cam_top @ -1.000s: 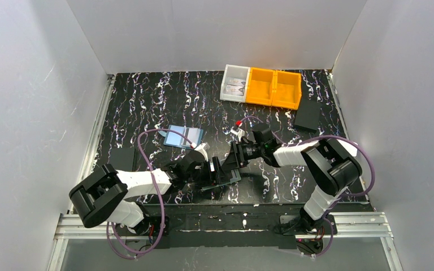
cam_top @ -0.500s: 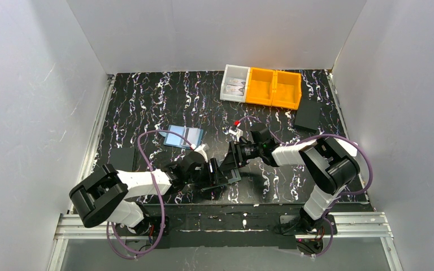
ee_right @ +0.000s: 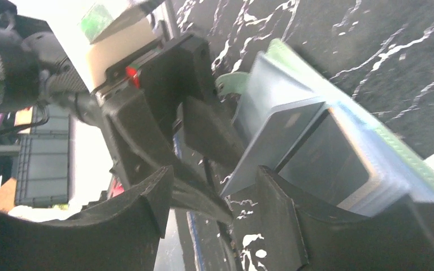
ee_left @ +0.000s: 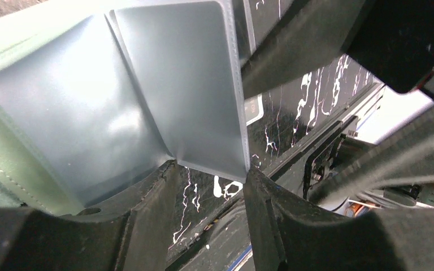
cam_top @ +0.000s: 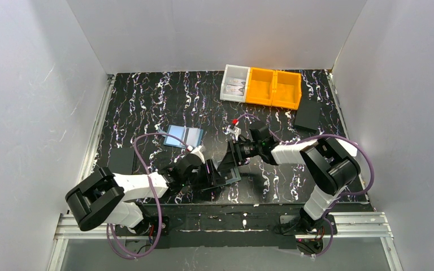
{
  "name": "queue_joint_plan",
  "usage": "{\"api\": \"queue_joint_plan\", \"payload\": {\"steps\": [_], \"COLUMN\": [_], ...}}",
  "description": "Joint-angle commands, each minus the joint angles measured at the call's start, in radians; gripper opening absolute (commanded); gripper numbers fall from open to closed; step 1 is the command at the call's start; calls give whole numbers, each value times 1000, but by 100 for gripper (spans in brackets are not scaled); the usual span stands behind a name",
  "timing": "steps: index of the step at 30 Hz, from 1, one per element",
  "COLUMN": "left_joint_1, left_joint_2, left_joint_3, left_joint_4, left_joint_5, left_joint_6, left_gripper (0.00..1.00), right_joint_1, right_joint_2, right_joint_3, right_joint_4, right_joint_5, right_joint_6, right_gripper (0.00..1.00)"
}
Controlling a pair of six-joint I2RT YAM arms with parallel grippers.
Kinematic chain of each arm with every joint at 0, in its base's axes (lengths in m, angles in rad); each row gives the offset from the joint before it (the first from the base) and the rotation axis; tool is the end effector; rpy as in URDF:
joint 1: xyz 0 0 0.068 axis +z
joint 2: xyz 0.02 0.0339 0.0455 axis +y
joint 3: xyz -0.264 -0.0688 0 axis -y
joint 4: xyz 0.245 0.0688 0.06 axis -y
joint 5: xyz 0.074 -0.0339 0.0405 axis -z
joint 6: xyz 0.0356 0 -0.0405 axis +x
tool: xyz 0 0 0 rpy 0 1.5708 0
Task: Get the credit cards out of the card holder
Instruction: Remove the credit card from the card holder.
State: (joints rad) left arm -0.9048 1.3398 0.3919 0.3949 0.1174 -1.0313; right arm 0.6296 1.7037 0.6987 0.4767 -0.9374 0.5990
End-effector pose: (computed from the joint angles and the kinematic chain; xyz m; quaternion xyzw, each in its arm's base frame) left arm 0.1476 -0.1947 0.1491 -0.0266 0.8718 -0.4297 0.2335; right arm 0.2410 0.2111 0.1526 -0.2368 0.7701 0.5762 0.1372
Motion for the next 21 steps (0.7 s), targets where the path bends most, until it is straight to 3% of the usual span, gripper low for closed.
{"api": "queue_joint_plan", "payload": {"steps": [1, 15, 21], "left_joint_1": [29, 57, 68], "left_joint_2": [-27, -74, -82], "left_joint_3": [-36, -65, -72], "left_joint_4": [-56, -54, -39], "left_joint_5": [-85, -61, -43], "left_joint_6": [3, -11, -27], "left_gripper": [43, 44, 45], "right_joint_1": [27, -7, -35], "right_joint_2": [-63, -144, -157], "right_joint_3": [36, 32, 25], "right_joint_4": [-61, -233, -257], "right_joint_5": [-105, -136, -143], "right_joint_6": [-96, -370, -410], "right_gripper": [65, 68, 69]}}
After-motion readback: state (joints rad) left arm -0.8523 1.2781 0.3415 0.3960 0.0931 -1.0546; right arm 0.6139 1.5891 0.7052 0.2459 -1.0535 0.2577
